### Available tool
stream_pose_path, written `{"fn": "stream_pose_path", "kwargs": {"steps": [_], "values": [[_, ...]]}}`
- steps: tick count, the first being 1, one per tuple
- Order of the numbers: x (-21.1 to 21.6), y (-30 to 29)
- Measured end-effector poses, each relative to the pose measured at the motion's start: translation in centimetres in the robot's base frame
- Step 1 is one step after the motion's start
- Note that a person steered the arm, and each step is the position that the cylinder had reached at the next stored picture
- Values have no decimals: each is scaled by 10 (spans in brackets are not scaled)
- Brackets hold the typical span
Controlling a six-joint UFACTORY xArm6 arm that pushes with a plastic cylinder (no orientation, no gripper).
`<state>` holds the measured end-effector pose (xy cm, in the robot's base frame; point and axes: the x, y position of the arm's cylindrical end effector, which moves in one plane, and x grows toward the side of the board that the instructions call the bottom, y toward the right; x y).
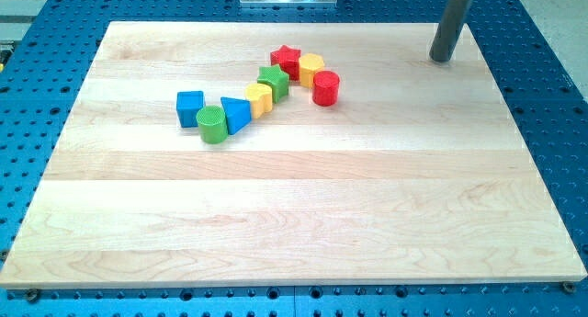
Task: Point your arm at the right side of the red circle
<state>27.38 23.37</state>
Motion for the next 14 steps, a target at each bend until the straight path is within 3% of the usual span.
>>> {"fn": "stream_pose_path", "kwargs": {"steps": [12,13,14], "values": [[-11,-2],[1,-18],[74,-128]]}}
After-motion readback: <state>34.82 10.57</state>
